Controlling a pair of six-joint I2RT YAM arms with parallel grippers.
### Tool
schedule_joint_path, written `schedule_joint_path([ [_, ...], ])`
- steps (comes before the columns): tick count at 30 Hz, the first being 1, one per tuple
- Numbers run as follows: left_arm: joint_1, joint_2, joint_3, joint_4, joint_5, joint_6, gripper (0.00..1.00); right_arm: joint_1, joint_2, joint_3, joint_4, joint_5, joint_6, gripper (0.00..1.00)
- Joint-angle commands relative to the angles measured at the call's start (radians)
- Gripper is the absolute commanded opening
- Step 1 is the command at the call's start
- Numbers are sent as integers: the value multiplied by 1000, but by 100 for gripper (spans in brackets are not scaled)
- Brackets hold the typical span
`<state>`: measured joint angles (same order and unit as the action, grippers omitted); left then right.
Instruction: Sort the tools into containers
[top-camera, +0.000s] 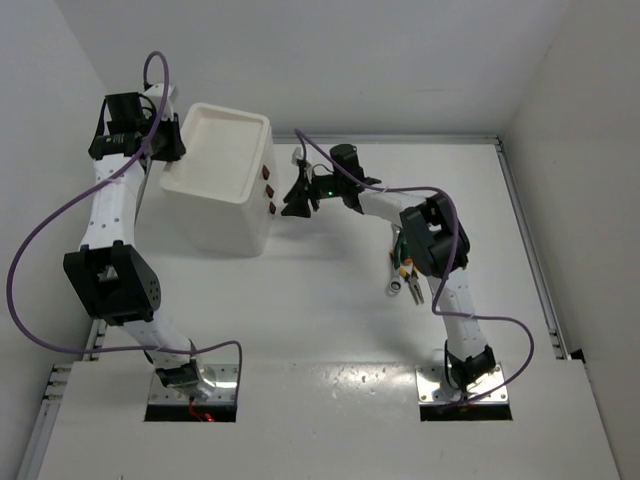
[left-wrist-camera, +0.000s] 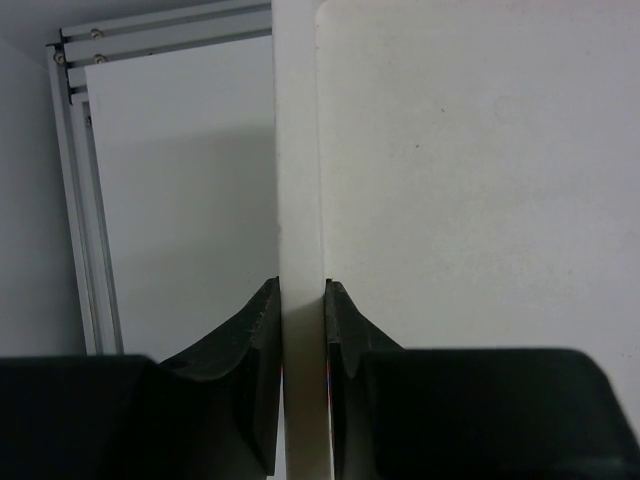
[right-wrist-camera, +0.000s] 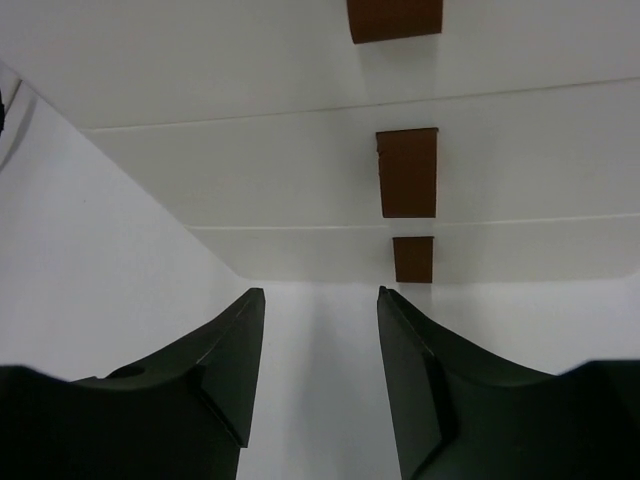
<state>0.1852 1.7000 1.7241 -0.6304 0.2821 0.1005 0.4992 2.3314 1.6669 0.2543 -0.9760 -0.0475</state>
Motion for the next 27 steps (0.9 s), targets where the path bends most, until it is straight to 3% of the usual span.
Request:
schedule_joint_path([
  [1,-15,55,-12,-77,78,11,0,-2,11,56,65,-15,-28,51],
  [12,3,55,-30,-86,118,11,0,7,100,39,167,54,-28,55],
  [16,3,55,-49,-86,138,11,0,7,144,99,190,54,-3,59],
  [27,3,55,-58,-86,138,11,0,39,229,220,209,43,41,59],
])
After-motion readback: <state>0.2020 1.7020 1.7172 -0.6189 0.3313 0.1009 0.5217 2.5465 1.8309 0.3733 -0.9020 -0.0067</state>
